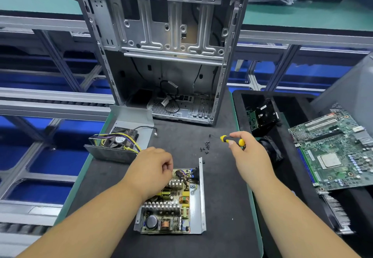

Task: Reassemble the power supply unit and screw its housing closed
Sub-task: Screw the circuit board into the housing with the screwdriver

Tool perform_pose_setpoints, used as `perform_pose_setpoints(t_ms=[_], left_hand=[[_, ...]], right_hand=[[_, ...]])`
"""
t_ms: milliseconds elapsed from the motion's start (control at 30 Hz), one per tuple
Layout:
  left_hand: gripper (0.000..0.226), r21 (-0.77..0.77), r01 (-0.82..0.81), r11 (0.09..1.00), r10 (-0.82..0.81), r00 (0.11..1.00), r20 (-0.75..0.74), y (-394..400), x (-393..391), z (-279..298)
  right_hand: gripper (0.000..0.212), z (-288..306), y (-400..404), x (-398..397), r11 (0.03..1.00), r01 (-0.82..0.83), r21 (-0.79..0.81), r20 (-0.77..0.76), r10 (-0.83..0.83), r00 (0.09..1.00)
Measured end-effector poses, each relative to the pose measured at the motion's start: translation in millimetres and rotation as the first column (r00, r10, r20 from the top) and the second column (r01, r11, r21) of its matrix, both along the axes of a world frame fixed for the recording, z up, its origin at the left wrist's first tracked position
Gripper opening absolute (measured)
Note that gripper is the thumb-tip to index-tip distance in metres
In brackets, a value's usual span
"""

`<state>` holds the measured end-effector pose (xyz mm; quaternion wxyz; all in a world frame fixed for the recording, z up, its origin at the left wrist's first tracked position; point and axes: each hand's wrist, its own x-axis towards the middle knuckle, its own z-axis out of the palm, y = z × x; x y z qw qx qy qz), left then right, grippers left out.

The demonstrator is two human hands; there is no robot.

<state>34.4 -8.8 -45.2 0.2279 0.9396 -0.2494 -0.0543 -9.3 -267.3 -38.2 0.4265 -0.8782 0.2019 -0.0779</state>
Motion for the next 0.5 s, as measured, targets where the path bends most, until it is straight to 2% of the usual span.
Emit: perform_pose_setpoints(t_ms=[300,500], left_hand=[[0.02,-0.003,-0.017,1.0,0.017,1.0,-0.002,0,0,-2],[0.017,-0.063,-0.02,0.998,0.021,1.0,0.012,0,3,-5]], right_hand=[[0.01,3,-5,-2,0.998,0.025,0.049,0.024,-0.026,0.999],[0.013,24,0,-12,0.964,0.058,0.259,0.146,-0.099,0.984]])
